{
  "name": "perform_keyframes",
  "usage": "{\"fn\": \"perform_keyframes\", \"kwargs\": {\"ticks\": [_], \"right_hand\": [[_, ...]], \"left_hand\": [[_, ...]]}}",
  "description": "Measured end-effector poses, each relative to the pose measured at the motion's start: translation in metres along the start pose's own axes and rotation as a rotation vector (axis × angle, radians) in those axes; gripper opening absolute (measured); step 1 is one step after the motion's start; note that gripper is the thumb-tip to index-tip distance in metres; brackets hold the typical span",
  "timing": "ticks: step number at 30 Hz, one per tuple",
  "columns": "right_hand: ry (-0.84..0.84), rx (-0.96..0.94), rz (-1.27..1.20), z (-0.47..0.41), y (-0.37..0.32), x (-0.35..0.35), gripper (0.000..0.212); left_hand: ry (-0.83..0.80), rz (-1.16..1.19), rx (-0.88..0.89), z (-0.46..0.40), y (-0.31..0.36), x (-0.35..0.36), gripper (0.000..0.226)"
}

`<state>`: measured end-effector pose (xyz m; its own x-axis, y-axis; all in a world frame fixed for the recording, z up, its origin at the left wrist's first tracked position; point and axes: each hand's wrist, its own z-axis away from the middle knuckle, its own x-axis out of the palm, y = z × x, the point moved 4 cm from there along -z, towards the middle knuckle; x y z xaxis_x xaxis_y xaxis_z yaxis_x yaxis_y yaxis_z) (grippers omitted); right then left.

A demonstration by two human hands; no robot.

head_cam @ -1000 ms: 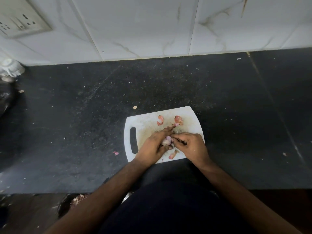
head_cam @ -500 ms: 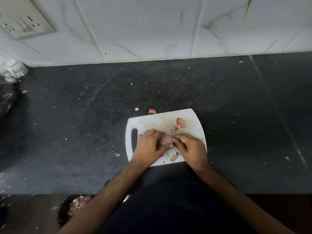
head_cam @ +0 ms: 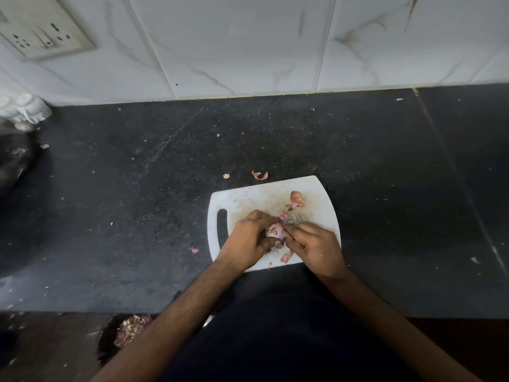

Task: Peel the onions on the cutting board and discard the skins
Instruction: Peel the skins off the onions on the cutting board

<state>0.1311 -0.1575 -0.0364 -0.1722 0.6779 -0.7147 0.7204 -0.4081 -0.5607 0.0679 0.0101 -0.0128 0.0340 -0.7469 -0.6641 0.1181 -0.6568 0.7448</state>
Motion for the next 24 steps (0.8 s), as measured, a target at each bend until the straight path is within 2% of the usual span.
{"fn": "perform_keyframes", "kwargs": {"ticks": [5, 10, 14, 17, 20, 22, 24], "right_hand": [[0.028, -0.015, 0.074, 0.0, -0.007, 0.0, 0.035], [0.005, 0.058, 0.072, 0.0, -0.006, 0.004, 0.031], [-0.024, 0.25, 0.02, -0.007, 0.001, 0.007, 0.019], [-0.033, 0.33, -0.019, -0.012, 0.006, 0.005, 0.013], [0.042, 0.386, -0.098, -0.011, 0.003, -0.003, 0.008], [0.068, 0.406, -0.124, -0.011, 0.004, -0.006, 0.017], [0.001, 0.369, -0.145, -0.012, 0.003, -0.004, 0.038]], "left_hand": [[0.025, 0.018, -0.002, 0.0, -0.002, 0.001, 0.051], [0.061, 0.035, 0.009, 0.0, -0.001, 0.001, 0.049], [0.072, 0.042, 0.016, 0.008, -0.004, 0.003, 0.052], [0.105, 0.141, -0.007, 0.022, -0.006, 0.008, 0.052], [0.135, 0.318, -0.075, 0.026, -0.012, 0.009, 0.048], [0.139, 0.379, -0.097, 0.026, -0.016, 0.01, 0.045], [0.14, 0.394, -0.089, 0.027, -0.018, 0.01, 0.045]]}}
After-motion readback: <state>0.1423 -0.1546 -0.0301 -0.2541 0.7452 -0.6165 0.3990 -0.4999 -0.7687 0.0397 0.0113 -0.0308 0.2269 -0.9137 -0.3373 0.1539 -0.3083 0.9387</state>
